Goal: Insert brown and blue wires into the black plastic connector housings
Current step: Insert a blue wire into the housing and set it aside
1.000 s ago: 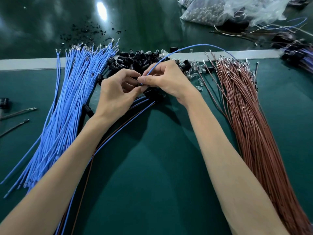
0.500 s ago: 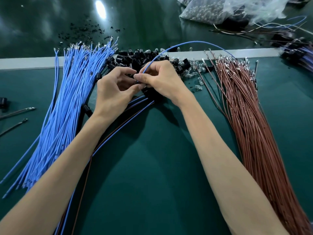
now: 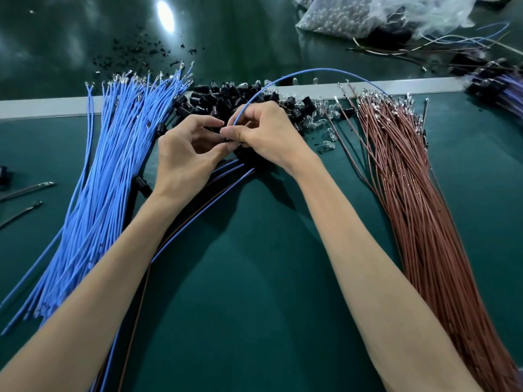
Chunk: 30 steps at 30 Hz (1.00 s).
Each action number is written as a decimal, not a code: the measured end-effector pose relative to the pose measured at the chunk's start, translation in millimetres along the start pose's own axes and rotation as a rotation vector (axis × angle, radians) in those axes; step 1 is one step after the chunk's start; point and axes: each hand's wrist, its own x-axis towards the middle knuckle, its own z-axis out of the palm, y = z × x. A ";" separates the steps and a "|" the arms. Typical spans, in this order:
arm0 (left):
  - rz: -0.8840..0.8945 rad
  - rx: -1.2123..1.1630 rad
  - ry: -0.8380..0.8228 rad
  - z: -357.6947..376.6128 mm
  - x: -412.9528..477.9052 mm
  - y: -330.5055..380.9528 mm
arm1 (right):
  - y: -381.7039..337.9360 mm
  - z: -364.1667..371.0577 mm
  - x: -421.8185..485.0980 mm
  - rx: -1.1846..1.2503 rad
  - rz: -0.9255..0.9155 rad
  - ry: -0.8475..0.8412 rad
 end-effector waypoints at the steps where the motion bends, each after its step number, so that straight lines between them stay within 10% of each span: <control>1: -0.001 -0.002 0.000 0.2 0.0 0.2 | 0.1 0.2 0.1 0.010 0.001 0.001; 30: 0.045 0.001 -0.032 -6.5 6.8 -1.8 | -4.2 -7.1 -4.1 0.229 -0.008 0.045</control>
